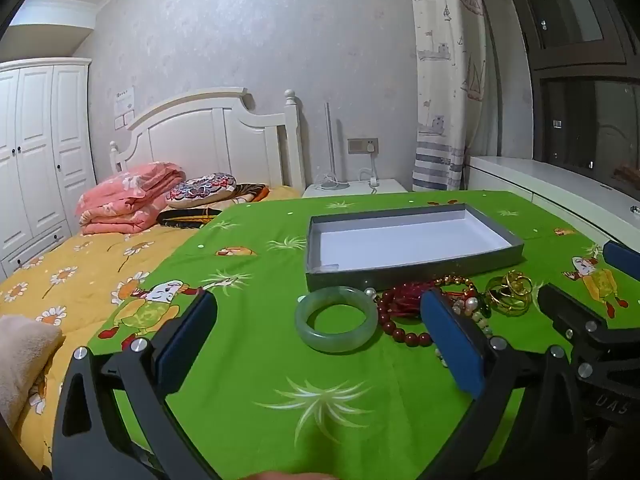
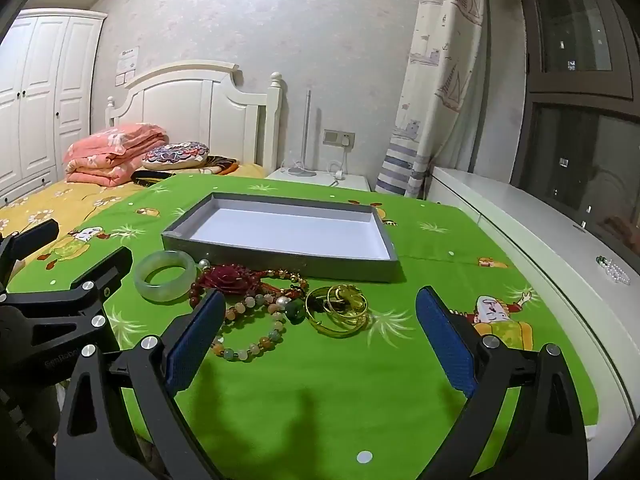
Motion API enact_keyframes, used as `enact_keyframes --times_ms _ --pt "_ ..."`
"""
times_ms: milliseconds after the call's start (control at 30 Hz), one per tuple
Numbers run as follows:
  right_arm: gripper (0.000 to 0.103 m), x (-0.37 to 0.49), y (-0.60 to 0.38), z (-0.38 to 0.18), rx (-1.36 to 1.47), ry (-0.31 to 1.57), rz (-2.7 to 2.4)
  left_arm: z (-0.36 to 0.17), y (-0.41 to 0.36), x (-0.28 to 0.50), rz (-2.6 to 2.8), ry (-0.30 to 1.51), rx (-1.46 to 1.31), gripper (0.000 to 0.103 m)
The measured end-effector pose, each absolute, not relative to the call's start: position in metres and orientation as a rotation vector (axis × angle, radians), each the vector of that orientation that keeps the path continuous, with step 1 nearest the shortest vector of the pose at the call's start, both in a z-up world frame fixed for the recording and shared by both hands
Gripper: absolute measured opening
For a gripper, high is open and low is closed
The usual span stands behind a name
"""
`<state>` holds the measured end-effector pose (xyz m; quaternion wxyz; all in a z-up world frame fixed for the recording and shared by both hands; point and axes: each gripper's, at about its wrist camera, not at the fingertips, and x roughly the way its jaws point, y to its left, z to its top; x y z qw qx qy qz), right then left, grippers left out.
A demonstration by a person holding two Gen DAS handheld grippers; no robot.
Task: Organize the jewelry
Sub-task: 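Move both tools toward the jewelry lying beside the gray tray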
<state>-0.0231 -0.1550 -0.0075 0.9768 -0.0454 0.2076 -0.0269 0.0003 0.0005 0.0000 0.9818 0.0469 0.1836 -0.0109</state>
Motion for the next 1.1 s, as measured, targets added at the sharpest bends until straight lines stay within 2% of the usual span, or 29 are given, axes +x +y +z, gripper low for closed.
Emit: enact_keyframes --times_ms 1100 --pt "0.09 -0.024 -0.162 -0.009 -0.071 0.419 -0.051 -0.006 0.009 -0.003 -0.068 0.424 0.054 0.099"
